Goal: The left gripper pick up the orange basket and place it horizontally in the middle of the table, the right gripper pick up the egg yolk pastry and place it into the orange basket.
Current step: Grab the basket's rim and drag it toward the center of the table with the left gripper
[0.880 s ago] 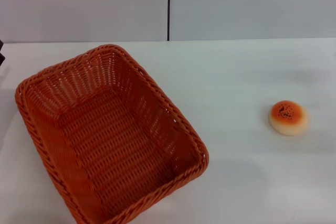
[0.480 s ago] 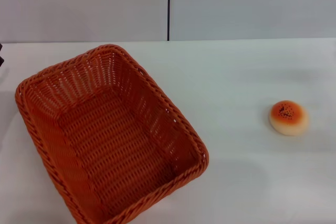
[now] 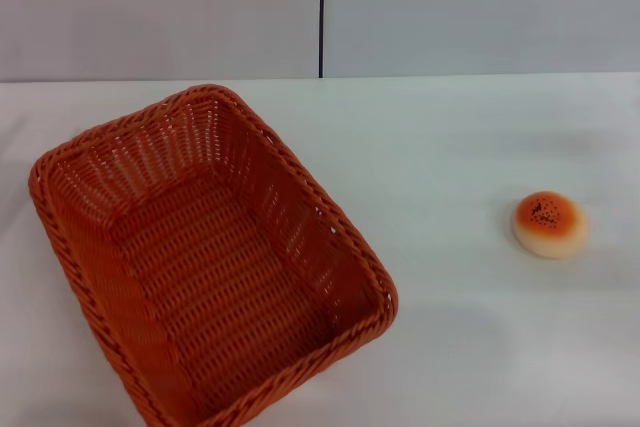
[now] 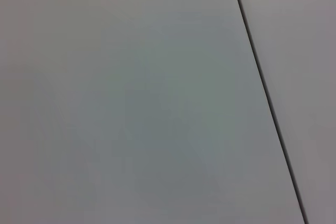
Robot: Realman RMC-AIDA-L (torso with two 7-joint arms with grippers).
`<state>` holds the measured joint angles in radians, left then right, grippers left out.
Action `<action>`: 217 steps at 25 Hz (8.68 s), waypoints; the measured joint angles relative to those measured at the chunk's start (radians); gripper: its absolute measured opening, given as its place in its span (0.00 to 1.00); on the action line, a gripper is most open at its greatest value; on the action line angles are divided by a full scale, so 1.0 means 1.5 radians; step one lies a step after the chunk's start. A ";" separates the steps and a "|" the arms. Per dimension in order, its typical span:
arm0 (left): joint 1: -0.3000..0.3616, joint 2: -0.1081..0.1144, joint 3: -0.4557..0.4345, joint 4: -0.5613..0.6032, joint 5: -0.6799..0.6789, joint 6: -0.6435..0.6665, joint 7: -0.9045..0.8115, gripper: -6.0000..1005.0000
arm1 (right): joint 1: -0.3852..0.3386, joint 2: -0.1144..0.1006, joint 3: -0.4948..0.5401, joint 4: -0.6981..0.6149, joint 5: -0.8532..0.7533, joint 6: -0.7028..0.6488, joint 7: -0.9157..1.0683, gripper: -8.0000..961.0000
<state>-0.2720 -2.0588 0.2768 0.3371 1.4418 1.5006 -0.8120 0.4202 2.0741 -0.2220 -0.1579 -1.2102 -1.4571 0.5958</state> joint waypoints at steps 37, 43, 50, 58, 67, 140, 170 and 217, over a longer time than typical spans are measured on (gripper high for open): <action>-0.171 -0.002 0.371 0.979 0.708 0.155 -0.824 0.81 | -0.017 -0.001 -0.002 0.001 -0.004 0.010 -0.004 0.59; -0.226 -0.007 0.447 0.982 0.847 0.225 -0.843 0.81 | -0.023 -0.001 -0.005 -0.001 -0.005 0.010 -0.004 0.59; -0.233 -0.009 0.534 0.941 0.891 0.228 -0.876 0.81 | -0.023 -0.002 -0.006 -0.003 -0.006 0.010 -0.003 0.59; -0.209 -0.009 0.595 0.857 0.889 0.146 -0.897 0.81 | -0.024 -0.001 -0.007 -0.002 -0.006 0.006 -0.004 0.59; -0.201 -0.009 0.644 0.780 0.885 0.079 -0.911 0.81 | -0.024 -0.001 -0.008 -0.002 -0.006 0.004 -0.003 0.59; -0.437 0.015 0.555 0.475 0.967 0.095 -1.367 0.22 | -0.017 -0.062 0.055 -0.156 0.001 0.063 0.139 0.59; -0.388 0.023 0.423 0.453 0.967 0.178 -1.382 0.14 | 0.001 -0.067 0.046 -0.160 -0.005 0.079 0.135 0.59; -0.242 0.001 0.377 0.701 0.822 0.164 -1.334 0.55 | -0.002 -0.031 0.036 -0.212 -0.002 0.048 0.183 0.59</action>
<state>-0.6344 -2.0567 0.8418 1.3892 2.6755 1.7472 -2.8129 0.4170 2.0269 -0.1681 -0.4758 -1.2127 -1.3857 0.8704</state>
